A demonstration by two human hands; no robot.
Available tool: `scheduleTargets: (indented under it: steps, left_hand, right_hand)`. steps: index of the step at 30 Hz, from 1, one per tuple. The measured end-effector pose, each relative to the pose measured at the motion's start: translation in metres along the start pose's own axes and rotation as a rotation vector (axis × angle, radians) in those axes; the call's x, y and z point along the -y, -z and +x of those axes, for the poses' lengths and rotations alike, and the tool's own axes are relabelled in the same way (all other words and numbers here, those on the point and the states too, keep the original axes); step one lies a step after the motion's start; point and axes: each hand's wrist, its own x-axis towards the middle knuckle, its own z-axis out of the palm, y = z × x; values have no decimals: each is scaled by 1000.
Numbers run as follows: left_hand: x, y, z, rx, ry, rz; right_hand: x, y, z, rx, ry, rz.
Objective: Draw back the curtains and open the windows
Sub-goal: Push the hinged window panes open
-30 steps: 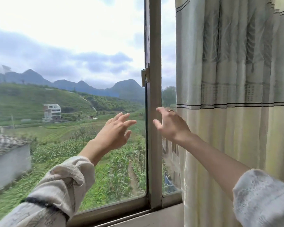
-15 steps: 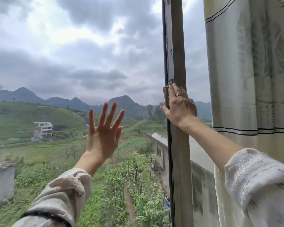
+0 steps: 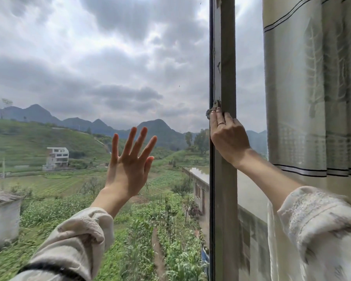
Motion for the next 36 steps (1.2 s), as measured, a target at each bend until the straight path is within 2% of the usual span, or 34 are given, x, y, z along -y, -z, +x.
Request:
scheduleTargets:
  steps: [2,4,7,9,12,16,21,24,28,31,36]
  left_hand:
    - [0,-1,0,4,3,16]
    - [-2,-2,1,9,10,8]
    - [-2,-1,1,32,20,-3]
    - [-3,0,1,57,20,-9]
    - [-3,3,1,107,23,-27]
    - [-1,6,1,150,26,-44]
    - [0,8,1,182,11,-61]
    - [2,13,1,206,-3,-51]
    - [8,20,-20,115,-56,-185]
    - [20,22,-62,8,55,-382]
    - [87,46,-136,-8,251,-274]
  right_hand:
    - [-14,5,6,-30,-19,150]
    - [-25,8,12,12,-46,449]
    - [-40,10,29,-106,-287,765]
    - [-44,11,41,-97,-419,910]
    - [-45,6,54,-61,-560,1029]
    - [-37,2,64,9,-658,1102]
    - [-14,2,60,207,-522,1036]
    - [10,6,36,185,-469,994]
    - [57,24,-8,112,-241,977]
    - [103,48,-35,71,-40,1021]
    - [185,115,-44,9,293,1053]
